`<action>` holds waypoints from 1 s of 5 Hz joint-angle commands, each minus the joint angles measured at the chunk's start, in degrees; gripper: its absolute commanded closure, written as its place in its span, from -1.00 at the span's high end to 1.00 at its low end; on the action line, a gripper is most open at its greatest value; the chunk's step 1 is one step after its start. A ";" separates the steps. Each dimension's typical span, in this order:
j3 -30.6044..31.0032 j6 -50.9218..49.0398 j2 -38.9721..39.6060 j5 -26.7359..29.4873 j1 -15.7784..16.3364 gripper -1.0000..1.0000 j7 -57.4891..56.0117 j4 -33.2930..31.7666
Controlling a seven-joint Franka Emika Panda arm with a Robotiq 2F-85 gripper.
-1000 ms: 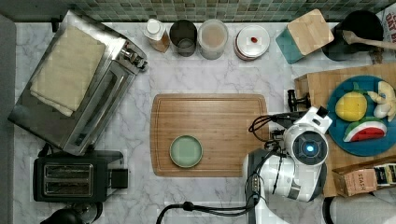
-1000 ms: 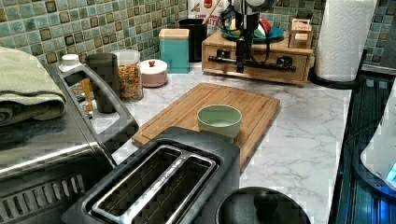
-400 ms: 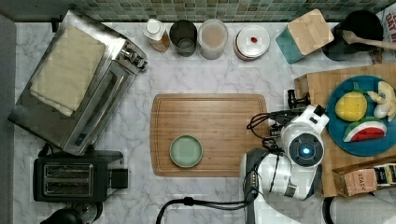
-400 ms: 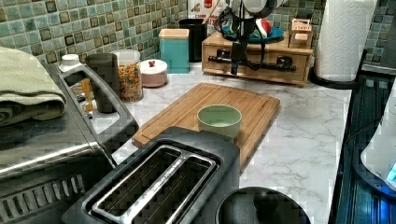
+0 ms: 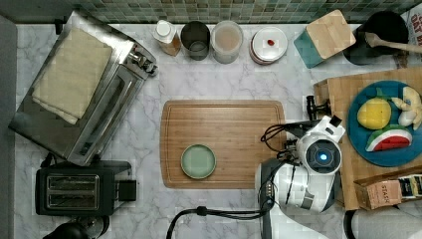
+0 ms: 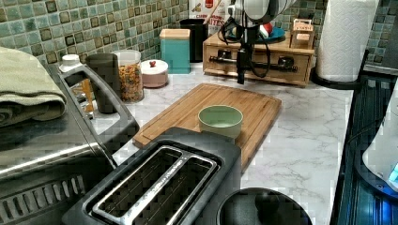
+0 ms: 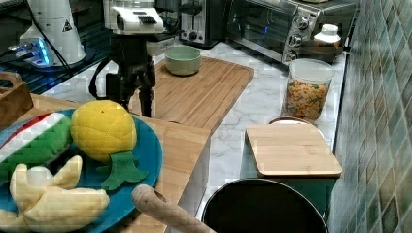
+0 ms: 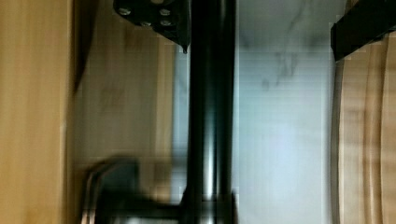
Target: Open the drawer.
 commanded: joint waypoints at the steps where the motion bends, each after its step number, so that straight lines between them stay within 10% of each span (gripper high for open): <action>1: 5.46 -2.88 1.02 8.11 -2.90 1.00 -12.37 4.19; 5: 12.24 -10.12 -6.88 17.30 6.52 1.00 -6.57 -2.82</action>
